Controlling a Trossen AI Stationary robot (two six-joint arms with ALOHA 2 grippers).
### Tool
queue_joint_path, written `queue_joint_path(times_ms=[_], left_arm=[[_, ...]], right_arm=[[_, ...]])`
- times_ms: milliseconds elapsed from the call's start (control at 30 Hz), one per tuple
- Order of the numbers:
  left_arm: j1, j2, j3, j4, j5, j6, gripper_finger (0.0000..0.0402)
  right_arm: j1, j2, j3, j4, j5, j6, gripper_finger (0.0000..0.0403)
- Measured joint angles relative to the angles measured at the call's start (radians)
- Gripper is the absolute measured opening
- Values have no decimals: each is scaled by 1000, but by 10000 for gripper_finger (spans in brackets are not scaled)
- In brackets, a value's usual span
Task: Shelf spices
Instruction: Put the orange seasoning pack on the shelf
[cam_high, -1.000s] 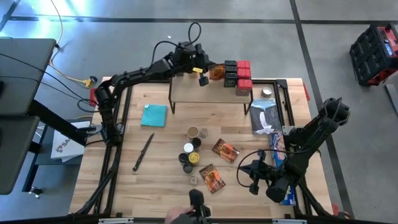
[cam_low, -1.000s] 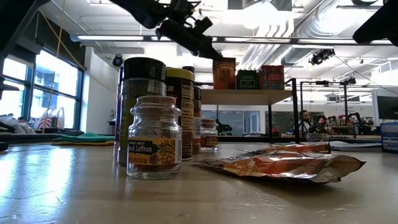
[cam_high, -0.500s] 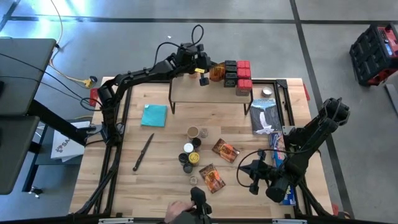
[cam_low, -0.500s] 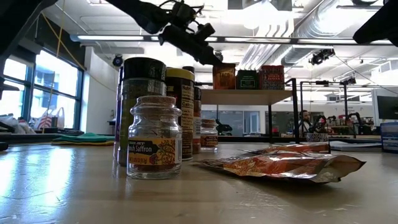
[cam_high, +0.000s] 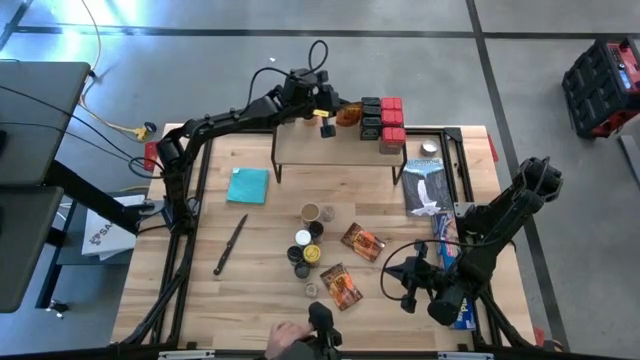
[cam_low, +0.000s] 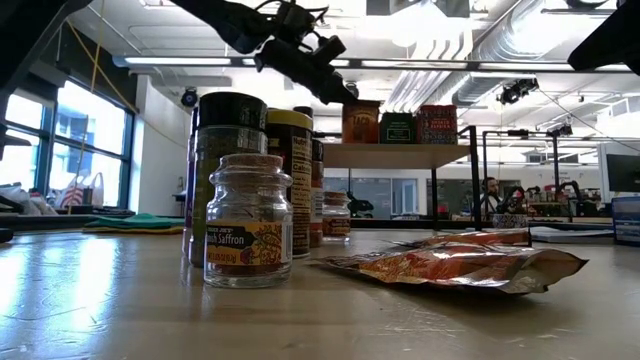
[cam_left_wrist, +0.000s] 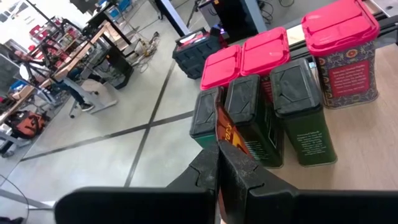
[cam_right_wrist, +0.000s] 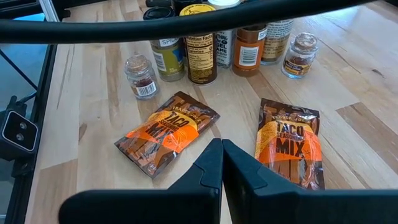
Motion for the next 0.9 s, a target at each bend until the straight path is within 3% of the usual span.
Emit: queue_joint_path(times_ms=[300, 900], left_arm=[[-1, 0, 0, -3, -25, -7, 29], [-9, -1, 0, 12, -55, -7, 134]], right_arm=[[0, 0, 0, 0, 0, 0, 1], [0, 0, 0, 0, 0, 0, 1]])
